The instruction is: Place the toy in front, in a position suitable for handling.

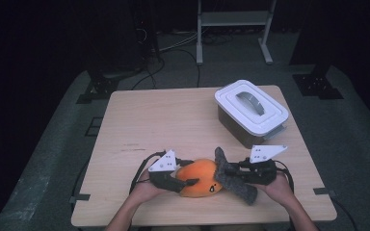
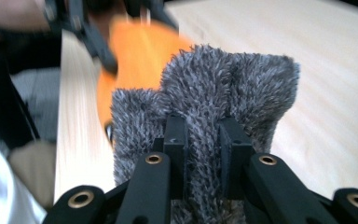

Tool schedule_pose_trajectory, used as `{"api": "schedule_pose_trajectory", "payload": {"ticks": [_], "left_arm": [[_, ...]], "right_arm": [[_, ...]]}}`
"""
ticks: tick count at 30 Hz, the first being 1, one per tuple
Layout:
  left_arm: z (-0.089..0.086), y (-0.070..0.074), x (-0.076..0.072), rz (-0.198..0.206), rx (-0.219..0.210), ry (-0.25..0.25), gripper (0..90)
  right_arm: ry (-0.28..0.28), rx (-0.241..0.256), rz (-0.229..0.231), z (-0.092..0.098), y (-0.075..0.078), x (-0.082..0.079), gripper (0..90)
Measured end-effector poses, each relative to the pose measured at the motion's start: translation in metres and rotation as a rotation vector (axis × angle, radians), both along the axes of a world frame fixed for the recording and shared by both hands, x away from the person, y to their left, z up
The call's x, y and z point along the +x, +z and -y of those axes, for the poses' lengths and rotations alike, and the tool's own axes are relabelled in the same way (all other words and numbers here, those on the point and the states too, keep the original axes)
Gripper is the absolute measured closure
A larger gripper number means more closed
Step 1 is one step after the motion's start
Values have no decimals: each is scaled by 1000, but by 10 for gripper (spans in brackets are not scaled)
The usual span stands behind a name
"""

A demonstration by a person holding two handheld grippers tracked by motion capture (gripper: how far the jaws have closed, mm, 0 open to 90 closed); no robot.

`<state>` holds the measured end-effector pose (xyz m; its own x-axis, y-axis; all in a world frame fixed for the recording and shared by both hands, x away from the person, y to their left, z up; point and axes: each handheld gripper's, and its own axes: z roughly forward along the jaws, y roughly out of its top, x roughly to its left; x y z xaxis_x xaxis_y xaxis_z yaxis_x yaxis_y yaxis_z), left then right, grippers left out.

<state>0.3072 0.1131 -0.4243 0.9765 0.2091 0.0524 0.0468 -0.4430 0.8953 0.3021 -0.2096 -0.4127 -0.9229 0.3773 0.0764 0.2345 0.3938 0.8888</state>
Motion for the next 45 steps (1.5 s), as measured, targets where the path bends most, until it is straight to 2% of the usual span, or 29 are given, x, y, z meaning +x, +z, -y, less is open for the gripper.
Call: {"api": "schedule_pose_trajectory", "payload": {"ticks": [1, 3, 5, 6, 8, 10, 11, 12, 14, 15, 17, 22, 25, 26, 28, 31, 32, 34, 35, 36, 38, 40, 42, 43, 45], "left_arm": [[1, 0, 0, 0, -1, -1, 380], [1, 0, 0, -4, -3, 0, 369], [1, 0, 1, -14, 0, 2, 352], [1, 1, 1, -22, 8, 5, 324], [2, 2, 3, -44, 8, 20, 243], [5, 3, 5, -88, -8, 36, 170], [7, 3, 5, -92, -4, 35, 158], [8, 3, 5, -86, 6, 29, 165], [8, 2, 3, -62, 30, 20, 272], [8, 2, 3, -64, 27, 17, 333], [7, 3, 3, -63, 32, 13, 366], [3, 2, 3, -71, 21, 7, 386], [1, 2, 4, -78, 14, 5, 381], [1, 2, 4, -82, 12, 4, 373], [2, 3, 3, -82, 15, 2, 352], [3, 4, 4, -91, 26, 11, 240], [4, 4, 5, -105, 25, 24, 186], [6, 2, 9, -160, 52, 44, 88], [6, 1, 10, -180, 45, 40, 86], [6, -1, 10, -181, 37, 26, 126], [7, 1, 8, -134, 48, 31, 259], [7, 5, 4, -65, 34, 31, 377], [8, 8, 1, 23, 6, 60, 414], [8, 9, 1, 53, -3, 66, 420], [9, 10, 2, 67, -38, 73, 420]], "right_arm": [[0, 36, 10, -2, 4, 1, 752], [5, 51, 16, -8, 7, 3, 751], [18, 36, 8, -16, 6, 4, 752], [28, 18, 0, -21, 1, 4, 751], [45, 21, -15, -27, -4, 2, 752], [55, 1, 7, -30, -3, -1, 751], [59, -9, 16, -31, -1, -3, 751], [58, -14, 20, -31, -1, -4, 751], [52, -18, 15, -29, -2, -3, 751], [50, -17, 7, -25, -4, -2, 751], [54, -10, -29, -19, -7, 1, 749], [36, -48, -70, -5, -13, 5, 749], [36, 14, -61, -2, -8, 5, 747], [38, 40, -46, -5, -5, 5, 748], [44, 53, -30, -11, -1, 5, 748], [65, 0, -13, -23, -5, 3, 751], [74, 2, -19, -25, -6, 2, 751], [100, -8, -16, -27, -5, -1, 750], [100, -14, -8, -27, -5, -3, 750], [96, -21, -4, -27, -4, -4, 750], [82, -29, 2, -26, -2, -4, 750], [66, -11, 0, -23, 1, -1, 751], [47, 0, 16, -19, 5, 0, 751], [31, 11, 29, -17, 8, 1, 752], [10, 40, 39, -14, 12, 2, 751]]}}
